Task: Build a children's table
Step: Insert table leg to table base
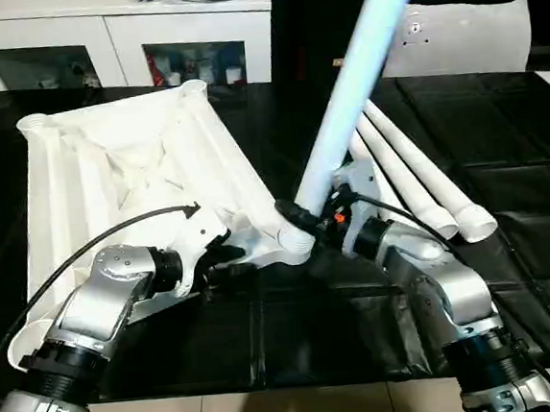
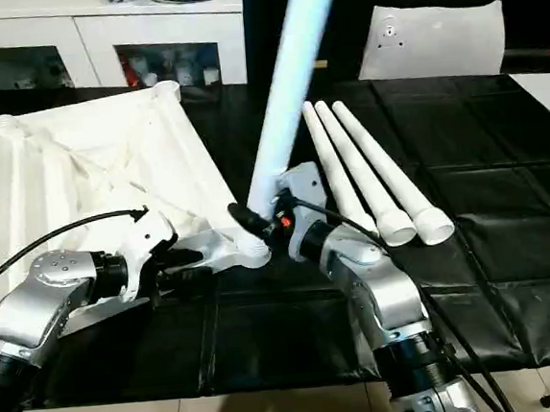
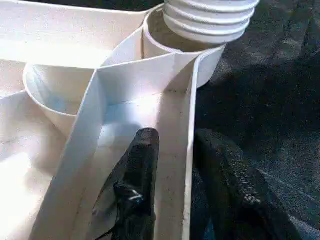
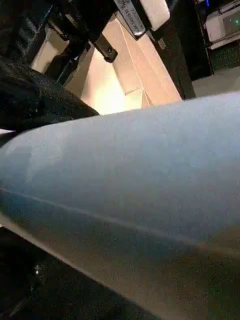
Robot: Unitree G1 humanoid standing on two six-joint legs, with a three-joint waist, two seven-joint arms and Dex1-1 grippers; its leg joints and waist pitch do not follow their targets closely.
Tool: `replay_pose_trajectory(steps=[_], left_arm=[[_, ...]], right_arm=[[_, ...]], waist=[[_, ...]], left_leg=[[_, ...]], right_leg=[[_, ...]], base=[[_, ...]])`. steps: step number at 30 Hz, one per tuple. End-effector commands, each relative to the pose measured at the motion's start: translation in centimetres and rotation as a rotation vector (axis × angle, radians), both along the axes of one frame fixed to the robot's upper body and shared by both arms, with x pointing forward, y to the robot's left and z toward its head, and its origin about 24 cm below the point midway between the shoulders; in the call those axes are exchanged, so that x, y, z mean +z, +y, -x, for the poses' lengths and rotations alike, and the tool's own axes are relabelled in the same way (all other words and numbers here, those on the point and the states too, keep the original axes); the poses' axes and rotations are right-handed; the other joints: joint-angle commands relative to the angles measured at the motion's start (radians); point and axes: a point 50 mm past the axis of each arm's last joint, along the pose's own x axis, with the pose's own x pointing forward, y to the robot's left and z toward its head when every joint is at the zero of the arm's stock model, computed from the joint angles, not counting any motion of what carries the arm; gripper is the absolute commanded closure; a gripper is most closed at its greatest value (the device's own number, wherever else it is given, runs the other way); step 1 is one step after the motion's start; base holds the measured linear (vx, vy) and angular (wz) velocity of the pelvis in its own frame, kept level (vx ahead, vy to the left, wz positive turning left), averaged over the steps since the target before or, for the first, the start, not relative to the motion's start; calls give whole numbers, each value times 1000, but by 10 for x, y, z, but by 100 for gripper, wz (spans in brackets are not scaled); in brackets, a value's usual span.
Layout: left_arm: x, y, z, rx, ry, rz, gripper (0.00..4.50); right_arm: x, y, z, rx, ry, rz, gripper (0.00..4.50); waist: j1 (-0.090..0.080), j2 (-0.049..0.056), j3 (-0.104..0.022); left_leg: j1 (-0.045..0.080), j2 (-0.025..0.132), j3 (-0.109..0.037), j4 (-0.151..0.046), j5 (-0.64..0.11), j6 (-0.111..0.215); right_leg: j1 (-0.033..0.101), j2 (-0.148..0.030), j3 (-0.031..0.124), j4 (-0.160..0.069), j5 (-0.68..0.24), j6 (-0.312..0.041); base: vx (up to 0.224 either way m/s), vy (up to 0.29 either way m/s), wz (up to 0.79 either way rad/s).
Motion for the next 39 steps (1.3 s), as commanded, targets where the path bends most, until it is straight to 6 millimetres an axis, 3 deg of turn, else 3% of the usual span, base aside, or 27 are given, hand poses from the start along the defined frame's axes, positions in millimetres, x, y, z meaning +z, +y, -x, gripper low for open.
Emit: replay_pose_trajectory(steps=[1,5,6,11,12,14,20,25,27,29,31,39], left_arm=[[1,0,0,-7,3,-1,339],[0,2,2,-27,4,-22,380],[0,2,3,-35,6,-25,384],[0,2,6,-87,1,-55,435],[0,2,7,-112,-3,-68,444],[1,1,8,-126,-4,-68,444],[6,-2,8,-179,-33,-49,450],[8,-2,10,-228,-53,-39,450],[9,-3,10,-230,-57,-25,450],[10,-3,10,-233,-64,-19,450],[10,-3,8,-241,-80,-22,450],[12,-4,9,-290,-71,1,450]], right_arm=[[4,1,-3,-1,-10,12,262],[4,3,-3,9,-16,21,262],[4,3,-3,11,-17,23,262],[3,4,-4,23,-16,31,262],[3,5,-4,30,-16,38,262],[3,6,-5,32,-15,41,262],[-1,8,-6,68,8,91,262],[-10,9,-2,127,57,153,262],[-12,9,-1,136,74,170,262],[-17,8,0,146,96,208,262],[-19,5,-2,127,106,227,262],[-21,-4,-4,114,144,229,262]], waist=[[4,12,-70],[5,11,-71],[3,6,-70],[3,10,-71],[4,7,-71],[3,12,-72],[3,10,-73],[4,10,-70],[5,5,-71],[6,9,-71],[6,6,-72],[8,7,-71]], left_leg=[[13,51,-18,-71,-152,-8],[12,51,-18,-71,-144,-6],[12,51,-18,-71,-144,-5],[12,52,-18,-71,-144,-5],[12,51,-18,-71,-140,-4],[11,52,-18,-71,-129,-5],[11,51,-17,-69,-119,-1],[14,52,-17,-71,-145,-7],[14,53,-17,-72,-142,-7],[15,53,-18,-71,-145,-10],[14,52,-17,-71,-141,-11],[17,52,-18,-72,-151,-16]], right_leg=[[53,-106,59,-72,-203,-164],[53,-106,59,-71,-207,-159],[53,-105,58,-72,-209,-158],[52,-106,59,-70,-207,-158],[53,-106,59,-71,-206,-157],[53,-106,59,-67,-183,-159],[55,-105,59,-64,-149,-173],[54,-106,59,-68,-192,-165],[54,-106,59,-68,-192,-162],[53,-107,59,-67,-195,-164],[53,-106,59,-67,-194,-163],[53,-106,59,-69,-202,-159]], base=[[0,0,0],[0,0,0],[0,0,0],[0,0,0],[0,0,0],[0,0,0],[0,0,0],[0,0,0],[0,0,0],[0,0,0],[0,0,0],[0,0,0]])
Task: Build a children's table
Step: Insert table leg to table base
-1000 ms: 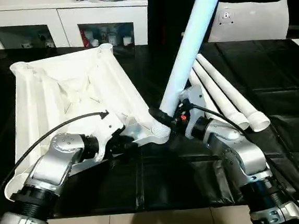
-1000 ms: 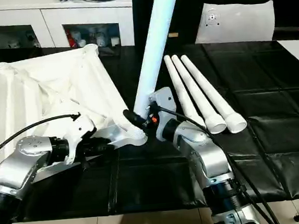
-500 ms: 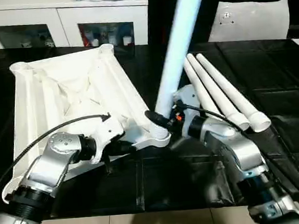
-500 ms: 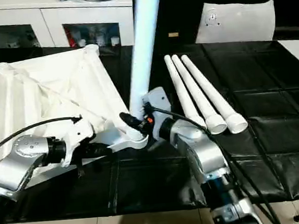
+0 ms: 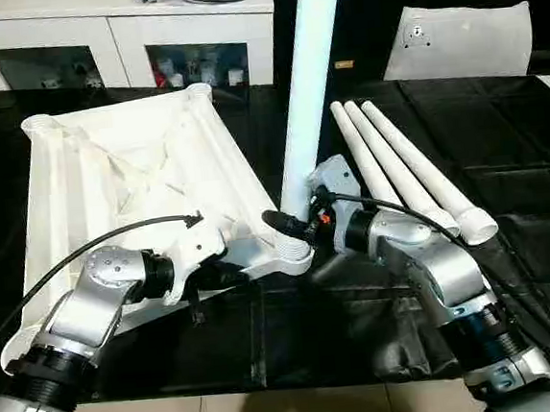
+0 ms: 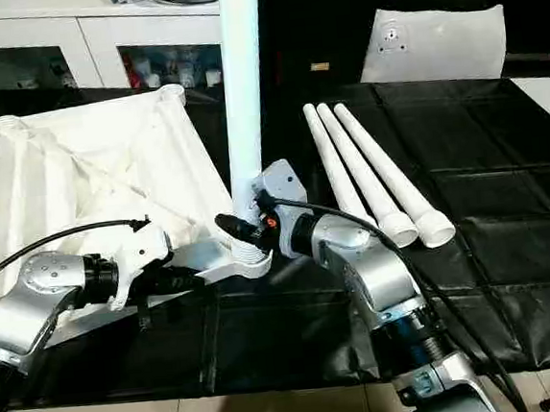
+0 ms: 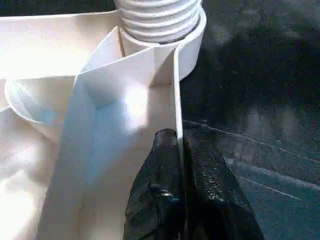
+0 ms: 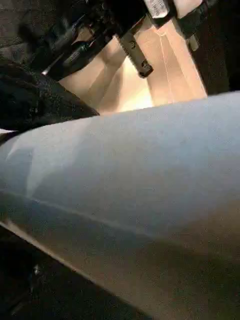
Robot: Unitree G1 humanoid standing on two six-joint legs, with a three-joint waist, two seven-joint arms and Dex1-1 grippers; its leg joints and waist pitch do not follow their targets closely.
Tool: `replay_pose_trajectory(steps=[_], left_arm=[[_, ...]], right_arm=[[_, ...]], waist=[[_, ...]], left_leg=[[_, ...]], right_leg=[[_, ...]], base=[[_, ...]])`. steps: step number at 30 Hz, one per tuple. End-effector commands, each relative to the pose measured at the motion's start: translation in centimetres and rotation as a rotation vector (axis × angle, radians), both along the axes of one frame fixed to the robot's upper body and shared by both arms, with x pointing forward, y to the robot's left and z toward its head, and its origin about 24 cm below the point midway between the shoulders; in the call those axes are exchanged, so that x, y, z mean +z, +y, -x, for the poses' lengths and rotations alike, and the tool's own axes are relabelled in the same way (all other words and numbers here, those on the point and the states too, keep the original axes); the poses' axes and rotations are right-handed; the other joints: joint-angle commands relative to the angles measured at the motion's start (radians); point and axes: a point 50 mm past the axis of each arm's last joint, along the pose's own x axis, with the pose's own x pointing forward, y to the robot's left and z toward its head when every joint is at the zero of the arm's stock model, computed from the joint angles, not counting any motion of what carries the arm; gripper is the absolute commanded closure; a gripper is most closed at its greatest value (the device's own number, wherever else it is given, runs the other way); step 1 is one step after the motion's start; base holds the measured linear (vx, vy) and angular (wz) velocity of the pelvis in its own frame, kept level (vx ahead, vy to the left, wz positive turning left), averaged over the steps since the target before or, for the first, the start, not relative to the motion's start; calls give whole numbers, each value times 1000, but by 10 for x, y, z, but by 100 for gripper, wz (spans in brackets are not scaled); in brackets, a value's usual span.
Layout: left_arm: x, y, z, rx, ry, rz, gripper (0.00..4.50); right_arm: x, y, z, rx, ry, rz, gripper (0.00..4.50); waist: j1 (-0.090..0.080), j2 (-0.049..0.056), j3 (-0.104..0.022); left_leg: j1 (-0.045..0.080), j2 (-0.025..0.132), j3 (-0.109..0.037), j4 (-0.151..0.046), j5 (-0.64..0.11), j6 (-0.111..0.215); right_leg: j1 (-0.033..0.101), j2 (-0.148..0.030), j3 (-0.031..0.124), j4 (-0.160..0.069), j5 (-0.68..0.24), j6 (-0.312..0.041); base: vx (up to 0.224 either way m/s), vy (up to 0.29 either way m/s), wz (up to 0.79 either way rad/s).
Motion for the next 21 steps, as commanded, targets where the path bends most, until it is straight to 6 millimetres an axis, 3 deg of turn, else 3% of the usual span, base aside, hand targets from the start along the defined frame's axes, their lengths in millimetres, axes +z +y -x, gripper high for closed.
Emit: replay_pose_trajectory(steps=[1,6,7,12,16,17,19,20,21], left_arm=[[12,-12,1,-111,-29,56,450],[11,-9,-1,-105,-38,36,450],[11,-9,-1,-108,-38,34,450],[14,-12,1,-163,-20,62,450],[16,-16,3,-205,-4,68,450],[16,-16,3,-205,-3,68,450],[16,-15,2,-199,-6,67,450],[16,-13,-1,-181,-17,52,450],[16,-13,-1,-181,-17,52,450]], right_arm=[[-22,-10,3,-33,105,67,262],[-24,-10,8,-3,139,63,262],[-24,-10,8,-2,141,63,262],[-24,-7,8,-10,182,-10,262],[-31,-8,8,-20,222,-22,262],[-33,-9,9,-25,232,-24,262],[-36,-11,9,-37,238,-24,262],[-40,-13,10,-59,252,-39,262],[-40,-13,10,-59,252,-39,262]], waist=[[4,13,-70],[8,10,-70],[10,15,-69],[18,17,-69],[19,22,-71],[22,29,-72],[23,28,-73],[24,36,-72],[23,32,-71]], left_leg=[[15,54,-18,-71,-148,-16],[15,53,-17,-71,-142,-11],[15,54,-18,-72,-149,-13],[18,55,-19,-73,-171,-24],[17,55,-21,-74,-169,-30],[19,56,-21,-72,-168,-32],[18,56,-21,-74,-168,-36],[19,55,-22,-73,-178,-40],[19,55,-21,-74,-187,-40]], right_leg=[[51,-107,59,-67,-191,-163],[52,-107,59,-66,-181,-164],[50,-107,59,-68,-191,-161],[47,-108,59,-70,-216,-158],[49,-110,58,-67,-189,-168],[47,-110,59,-66,-173,-173],[49,-109,57,-63,-146,-179],[48,-108,57,-63,-144,-182],[49,-108,57,-66,-150,-181]], base=[[0,0,0],[0,0,0],[0,0,0],[0,0,0],[0,0,0],[0,0,0],[0,0,0],[0,0,0],[0,0,0]])
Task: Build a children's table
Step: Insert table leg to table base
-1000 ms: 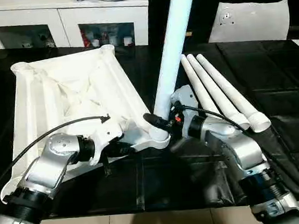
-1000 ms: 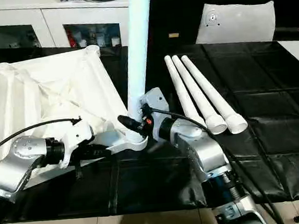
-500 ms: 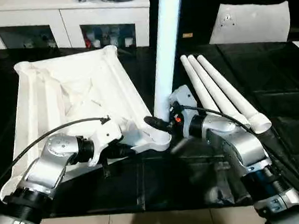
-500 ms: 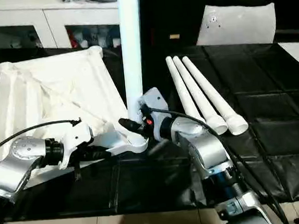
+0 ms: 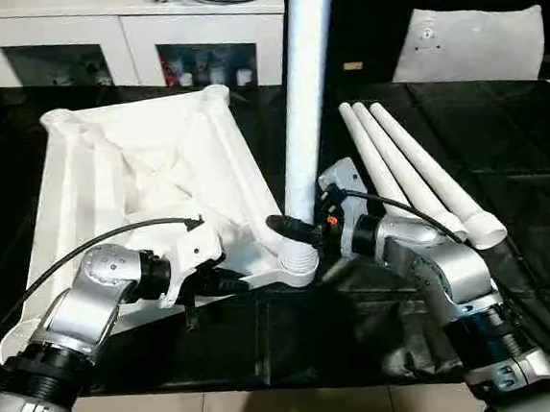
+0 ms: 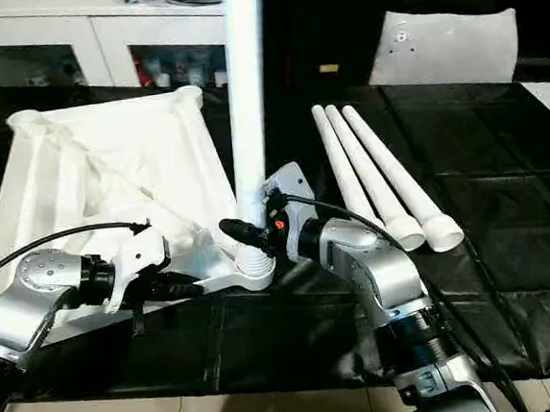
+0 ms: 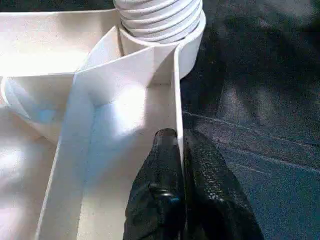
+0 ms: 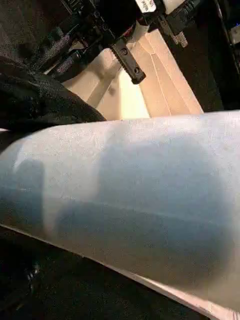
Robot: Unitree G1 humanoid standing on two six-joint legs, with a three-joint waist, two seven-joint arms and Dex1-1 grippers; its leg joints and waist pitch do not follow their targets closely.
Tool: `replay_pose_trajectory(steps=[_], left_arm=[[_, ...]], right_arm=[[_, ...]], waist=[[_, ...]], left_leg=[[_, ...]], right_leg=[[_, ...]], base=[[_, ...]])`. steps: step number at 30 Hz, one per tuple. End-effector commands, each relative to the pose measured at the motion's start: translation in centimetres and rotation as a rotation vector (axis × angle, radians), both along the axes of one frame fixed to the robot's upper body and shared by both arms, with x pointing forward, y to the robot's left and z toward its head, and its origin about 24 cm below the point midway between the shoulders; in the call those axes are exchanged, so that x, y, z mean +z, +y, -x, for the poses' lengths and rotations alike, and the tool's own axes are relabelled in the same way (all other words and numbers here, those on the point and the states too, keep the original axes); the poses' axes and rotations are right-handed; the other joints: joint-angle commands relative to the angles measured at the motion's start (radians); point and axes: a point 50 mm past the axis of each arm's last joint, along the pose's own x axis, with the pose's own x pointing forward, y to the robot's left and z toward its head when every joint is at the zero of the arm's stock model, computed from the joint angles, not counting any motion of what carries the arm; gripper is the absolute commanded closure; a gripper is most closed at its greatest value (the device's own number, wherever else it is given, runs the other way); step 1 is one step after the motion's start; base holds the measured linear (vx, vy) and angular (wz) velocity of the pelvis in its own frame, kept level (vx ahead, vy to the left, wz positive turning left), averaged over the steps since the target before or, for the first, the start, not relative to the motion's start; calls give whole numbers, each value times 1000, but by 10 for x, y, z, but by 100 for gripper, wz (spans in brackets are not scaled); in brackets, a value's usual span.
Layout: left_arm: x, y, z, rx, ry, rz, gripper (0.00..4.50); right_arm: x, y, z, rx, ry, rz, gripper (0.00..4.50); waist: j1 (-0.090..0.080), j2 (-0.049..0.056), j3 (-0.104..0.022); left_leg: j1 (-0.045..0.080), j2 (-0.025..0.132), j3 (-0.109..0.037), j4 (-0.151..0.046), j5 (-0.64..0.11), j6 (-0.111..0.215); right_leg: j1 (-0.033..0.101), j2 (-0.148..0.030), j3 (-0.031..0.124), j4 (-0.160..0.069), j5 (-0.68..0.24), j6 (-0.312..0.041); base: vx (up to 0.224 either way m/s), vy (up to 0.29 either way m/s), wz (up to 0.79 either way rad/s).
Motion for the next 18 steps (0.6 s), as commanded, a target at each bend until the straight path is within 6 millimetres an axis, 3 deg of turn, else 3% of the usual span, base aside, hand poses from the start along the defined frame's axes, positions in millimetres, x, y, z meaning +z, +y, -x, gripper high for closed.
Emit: replay_pose_trajectory(steps=[1,2,3,4,5,6,8,14,18], left_arm=[[15,-12,-6,-76,-68,48,450],[15,-12,-8,-57,-75,48,450],[15,-11,-9,-47,-80,47,450],[16,-9,-13,-5,-97,44,450],[16,-9,-14,3,-98,46,450],[16,-9,-15,11,-99,49,450],[16,-7,-17,28,-92,45,450],[12,-6,-20,53,-90,39,450],[11,-6,-20,59,-91,42,450]], right_arm=[[-33,-11,9,-72,138,31,262],[-35,-12,9,-88,144,14,262],[-36,-12,9,-96,146,4,262],[-39,-15,11,-128,144,-22,262],[-40,-15,12,-133,144,-25,262],[-40,-16,12,-139,145,-29,262],[-44,-18,17,-167,137,-55,262],[-44,-24,22,-235,94,-122,262],[-45,-25,26,-225,37,-72,262]], waist=[[-1,33,-68],[0,32,-67],[3,44,-68],[1,38,-64],[4,46,-59],[2,41,-57],[6,45,-58],[9,50,-63],[8,44,-62]], left_leg=[[20,54,-22,-75,-216,-44],[21,55,-22,-76,-227,-46],[23,54,-25,-76,-238,-50],[25,55,-24,-79,-267,-51],[33,54,-26,-80,-310,-55],[35,54,-26,-82,-330,-54],[40,54,-29,-83,-344,-52],[33,56,-30,-86,-318,-46],[33,55,-29,-86,-320,-41]], right_leg=[[47,-110,58,-72,-186,-178],[46,-111,58,-74,-204,-175],[47,-112,57,-73,-218,-174],[44,-111,57,-81,-253,-169],[40,-114,56,-87,-325,-160],[40,-114,56,-93,-365,-153],[38,-118,58,-98,-426,-136],[41,-116,57,-91,-365,-143],[40,-117,58,-95,-393,-138]], base=[[0,0,0],[0,0,0],[0,0,0],[0,0,0],[0,0,0],[0,0,0],[0,0,0],[0,0,0],[0,0,0]])
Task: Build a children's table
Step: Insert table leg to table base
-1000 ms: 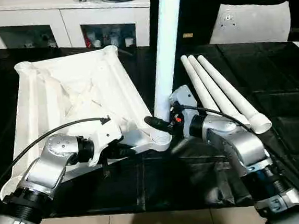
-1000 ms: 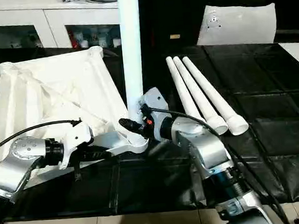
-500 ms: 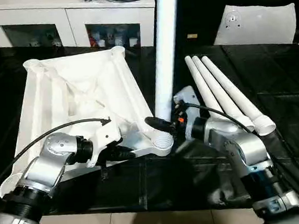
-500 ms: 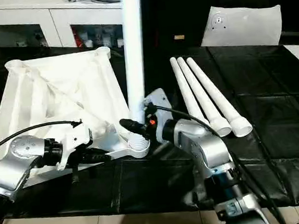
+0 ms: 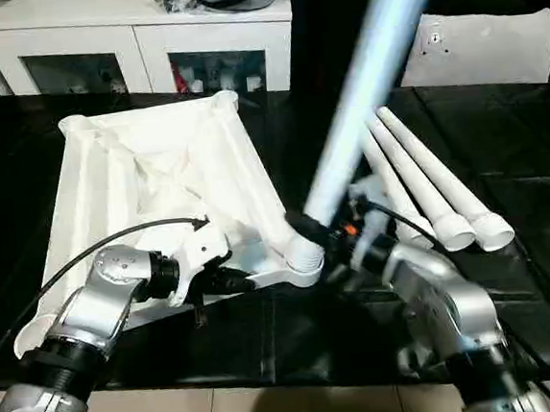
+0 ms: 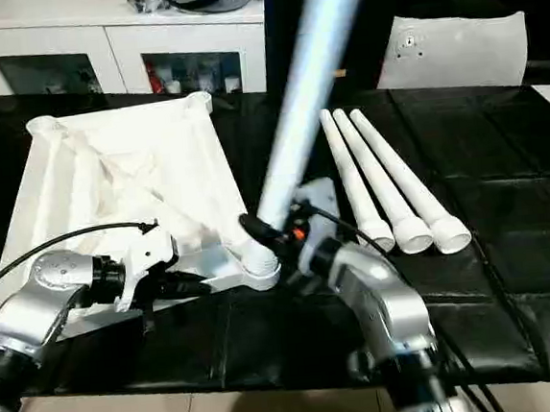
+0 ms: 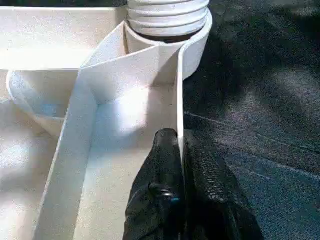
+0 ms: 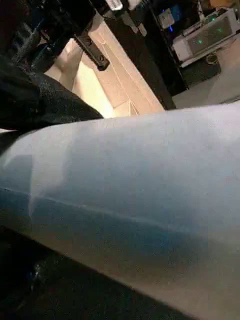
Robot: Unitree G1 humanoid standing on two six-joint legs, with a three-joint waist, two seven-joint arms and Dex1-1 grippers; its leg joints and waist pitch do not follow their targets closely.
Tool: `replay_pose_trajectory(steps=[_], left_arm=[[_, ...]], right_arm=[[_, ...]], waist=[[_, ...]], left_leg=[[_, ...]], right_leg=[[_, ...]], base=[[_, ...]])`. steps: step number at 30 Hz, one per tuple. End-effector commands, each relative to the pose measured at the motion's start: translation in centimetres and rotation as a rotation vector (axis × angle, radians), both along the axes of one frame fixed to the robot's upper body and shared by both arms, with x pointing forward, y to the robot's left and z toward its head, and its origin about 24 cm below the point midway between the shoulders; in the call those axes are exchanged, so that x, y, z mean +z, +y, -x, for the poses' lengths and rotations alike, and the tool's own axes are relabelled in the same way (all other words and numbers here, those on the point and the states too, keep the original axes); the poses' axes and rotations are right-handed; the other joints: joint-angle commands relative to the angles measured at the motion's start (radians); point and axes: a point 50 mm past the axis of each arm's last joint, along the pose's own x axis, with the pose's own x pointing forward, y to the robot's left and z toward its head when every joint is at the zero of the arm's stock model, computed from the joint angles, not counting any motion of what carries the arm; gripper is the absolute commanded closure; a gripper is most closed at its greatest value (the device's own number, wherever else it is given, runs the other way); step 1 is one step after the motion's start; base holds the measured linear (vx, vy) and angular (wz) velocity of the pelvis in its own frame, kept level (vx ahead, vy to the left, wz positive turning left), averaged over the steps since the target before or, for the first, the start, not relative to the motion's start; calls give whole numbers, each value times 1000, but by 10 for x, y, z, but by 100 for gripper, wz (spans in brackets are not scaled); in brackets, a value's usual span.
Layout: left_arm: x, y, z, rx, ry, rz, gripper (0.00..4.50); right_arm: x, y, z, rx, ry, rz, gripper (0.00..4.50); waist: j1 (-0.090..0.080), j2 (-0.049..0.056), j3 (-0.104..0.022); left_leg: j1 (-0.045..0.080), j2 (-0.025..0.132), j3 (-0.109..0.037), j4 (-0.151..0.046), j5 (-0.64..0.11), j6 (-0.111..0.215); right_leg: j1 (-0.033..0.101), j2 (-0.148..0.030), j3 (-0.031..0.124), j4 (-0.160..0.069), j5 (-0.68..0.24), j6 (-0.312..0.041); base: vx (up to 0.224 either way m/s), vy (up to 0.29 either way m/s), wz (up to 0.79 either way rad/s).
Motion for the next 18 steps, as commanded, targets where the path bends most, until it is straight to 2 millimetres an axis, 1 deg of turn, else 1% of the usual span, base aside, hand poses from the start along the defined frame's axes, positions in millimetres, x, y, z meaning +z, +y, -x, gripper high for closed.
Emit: replay_pose_trajectory(steps=[1,2,3,4,5,7,8,9,10,11,12,13,14,15,16,17,18], left_arm=[[20,0,-13,23,-107,14,450],[20,0,-13,19,-108,12,450],[20,0,-13,16,-109,9,450],[20,-1,-13,14,-110,8,450],[20,-1,-12,12,-110,9,450],[20,-2,-12,0,-111,8,450],[20,-3,-11,-5,-113,7,450],[19,-3,-11,-14,-114,-1,450],[19,-2,-10,-28,-119,-14,450],[19,-2,-10,-32,-120,-17,450],[19,-3,-10,-36,-120,-17,450],[20,-4,-12,-47,-126,-22,450],[21,-4,-13,-53,-131,-27,450],[22,-4,-14,-63,-134,-32,450],[22,-5,-15,-68,-135,-35,450],[23,-5,-17,-70,-137,-33,450],[25,-6,-19,-76,-141,-35,450]], right_arm=[[-22,-6,9,3,62,123,262],[-22,-5,9,10,50,138,262],[-21,-4,10,34,29,171,262],[-20,-3,11,50,15,193,262],[-20,-2,11,73,-3,225,262],[-19,1,11,120,-32,278,262],[-19,1,10,136,-38,292,262],[-19,3,9,162,-38,300,262],[-19,5,8,188,-41,306,262],[-19,5,8,197,-40,308,262],[-20,6,8,211,-36,310,262],[-22,7,8,244,-26,318,262],[-23,8,8,260,-22,323,262],[-24,9,9,280,-15,324,262],[-25,9,10,289,-11,324,262],[-26,9,11,301,-3,319,262],[-28,9,13,315,7,314,262]], waist=[[-7,15,-58],[-6,18,-58],[-6,18,-58],[-5,14,-57],[-5,11,-57],[-7,11,-55],[-7,7,-55],[-7,7,-55],[-8,9,-54],[-10,9,-54],[-9,6,-55],[-8,10,-55],[-9,9,-56],[-8,10,-56],[-8,9,-56],[-7,10,-57],[-7,10,-56]], left_leg=[[17,57,-27,-84,-315,-39],[17,56,-29,-85,-312,-38],[17,56,-29,-85,-312,-38],[18,57,-27,-85,-304,-34],[16,57,-27,-85,-302,-30],[13,56,-27,-86,-304,-29],[15,56,-27,-85,-304,-24],[15,56,-27,-85,-304,-24],[15,55,-28,-85,-310,-21],[15,56,-29,-85,-316,-20],[16,57,-28,-85,-317,-19],[17,57,-29,-86,-318,-19],[17,57,-28,-85,-315,-17],[18,57,-28,-85,-315,-17],[17,57,-28,-85,-314,-17],[15,59,-28,-86,-311,-19],[16,57,-27,-85,-310,-17]], right_leg=[[24,-114,59,-95,-398,-141],[25,-114,59,-94,-404,-138],[25,-114,59,-94,-404,-138],[24,-114,59,-95,-408,-132],[24,-114,59,-94,-411,-131],[25,-114,59,-95,-427,-122],[23,-117,60,-97,-443,-120],[23,-117,60,-97,-443,-120],[22,-117,59,-101,-469,-113],[22,-117,58,-102,-474,-112],[21,-117,57,-103,-474,-111],[21,-117,56,-101,-465,-114],[22,-117,56,-102,-453,-115],[21,-117,56,-101,-447,-118],[22,-118,55,-101,-440,-122],[24,-119,55,-98,-429,-127],[23,-118,55,-100,-430,-127]], base=[[0,0,0],[0,0,0],[0,0,0],[0,0,0],[0,0,0],[0,0,0],[0,0,0],[0,0,0],[0,0,0],[0,0,0],[0,0,0],[0,0,0],[0,0,0],[0,0,0],[0,0,0],[0,0,0],[0,0,0]])
